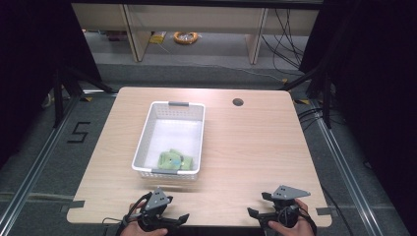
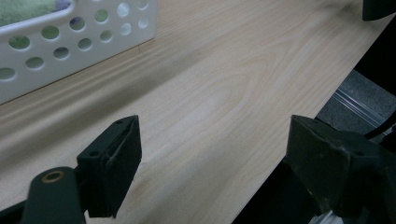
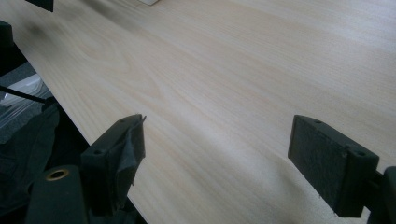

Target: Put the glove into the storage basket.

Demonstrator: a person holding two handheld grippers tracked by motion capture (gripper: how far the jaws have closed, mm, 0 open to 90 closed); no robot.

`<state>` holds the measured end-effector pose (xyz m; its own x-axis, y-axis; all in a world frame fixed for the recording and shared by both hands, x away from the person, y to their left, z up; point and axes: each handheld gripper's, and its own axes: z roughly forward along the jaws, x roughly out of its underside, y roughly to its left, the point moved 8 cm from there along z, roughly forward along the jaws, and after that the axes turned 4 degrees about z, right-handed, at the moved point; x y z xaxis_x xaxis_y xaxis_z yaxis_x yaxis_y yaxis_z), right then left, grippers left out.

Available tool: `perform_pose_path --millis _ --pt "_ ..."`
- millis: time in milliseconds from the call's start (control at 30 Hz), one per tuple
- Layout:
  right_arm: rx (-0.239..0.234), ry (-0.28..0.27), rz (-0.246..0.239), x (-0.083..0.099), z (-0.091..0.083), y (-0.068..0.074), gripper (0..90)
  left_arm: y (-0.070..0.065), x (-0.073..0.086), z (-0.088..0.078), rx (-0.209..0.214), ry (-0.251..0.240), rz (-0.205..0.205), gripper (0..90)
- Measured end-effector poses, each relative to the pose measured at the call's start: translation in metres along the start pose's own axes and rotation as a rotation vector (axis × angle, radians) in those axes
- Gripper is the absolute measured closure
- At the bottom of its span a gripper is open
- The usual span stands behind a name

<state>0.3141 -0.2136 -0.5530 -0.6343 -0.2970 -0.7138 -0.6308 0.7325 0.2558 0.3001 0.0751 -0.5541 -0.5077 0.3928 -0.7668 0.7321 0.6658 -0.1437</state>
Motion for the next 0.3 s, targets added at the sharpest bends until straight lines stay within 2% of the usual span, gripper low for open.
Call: perform_pose_path --millis 67,100,133,167,233,267,300 --pt "0.002 0.001 -0.003 0.0002 0.0003 -0.0005 19.8 0.0006 -0.0003 0.0002 0.0 -0.001 0.019 18.0" --pt "0.002 0.001 -0.003 0.0002 0.0003 -0.0005 19.8 0.0006 -0.0003 0.0002 0.0 -0.001 0.019 17.9" --pt "0.001 0.001 -0.007 0.0002 0.0007 -0.0006 19.8 -0.0013 -0.0005 0.0013 0.006 -0.009 -0.005 18.0" --pt "0.001 0.001 -0.007 0.0001 0.0006 -0.0005 19.8 0.0015 0.0006 0.0008 -0.007 0.005 0.012 18.0" --pt "0.007 0.004 -0.002 0.0003 0.0007 -0.0006 19.8 0.0011 0.0002 0.001 -0.005 0.002 0.006 18.0" --pt "0.013 -0.003 -0.03 -0.0008 0.0012 -0.0026 19.7 0.0013 0.0002 0.0011 -0.005 0.002 0.005 18.0" --pt "0.013 -0.003 -0.03 -0.0008 0.0012 -0.0026 19.7 0.0013 0.0002 0.0011 -0.005 0.002 0.005 18.0"
